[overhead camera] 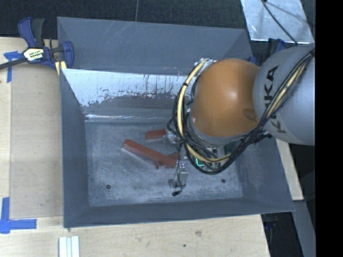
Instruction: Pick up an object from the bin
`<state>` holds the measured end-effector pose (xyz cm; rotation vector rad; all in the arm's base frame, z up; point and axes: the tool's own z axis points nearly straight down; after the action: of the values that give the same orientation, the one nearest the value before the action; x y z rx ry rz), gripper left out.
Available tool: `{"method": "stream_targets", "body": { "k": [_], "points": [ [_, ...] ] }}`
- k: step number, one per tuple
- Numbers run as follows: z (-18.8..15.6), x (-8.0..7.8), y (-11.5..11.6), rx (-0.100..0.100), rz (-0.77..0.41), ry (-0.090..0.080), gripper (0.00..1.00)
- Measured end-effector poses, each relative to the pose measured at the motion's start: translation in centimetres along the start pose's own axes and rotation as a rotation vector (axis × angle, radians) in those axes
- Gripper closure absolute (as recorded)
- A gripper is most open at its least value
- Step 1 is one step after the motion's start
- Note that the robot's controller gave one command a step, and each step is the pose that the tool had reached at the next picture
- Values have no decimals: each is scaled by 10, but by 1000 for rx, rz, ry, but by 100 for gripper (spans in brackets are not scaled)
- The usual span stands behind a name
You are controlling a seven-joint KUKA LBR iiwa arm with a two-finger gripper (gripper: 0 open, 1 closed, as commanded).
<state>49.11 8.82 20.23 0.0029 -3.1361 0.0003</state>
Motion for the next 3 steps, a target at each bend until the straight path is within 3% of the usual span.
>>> {"method": "stream_targets", "body": {
  "k": [1, 2, 3],
  "points": [
    [133, -69, -11, -1, -257, -9, 0],
    [131, -68, -12, 0, -254, -10, 100],
    [132, -68, -12, 0, -254, -9, 0]
  ]
}}
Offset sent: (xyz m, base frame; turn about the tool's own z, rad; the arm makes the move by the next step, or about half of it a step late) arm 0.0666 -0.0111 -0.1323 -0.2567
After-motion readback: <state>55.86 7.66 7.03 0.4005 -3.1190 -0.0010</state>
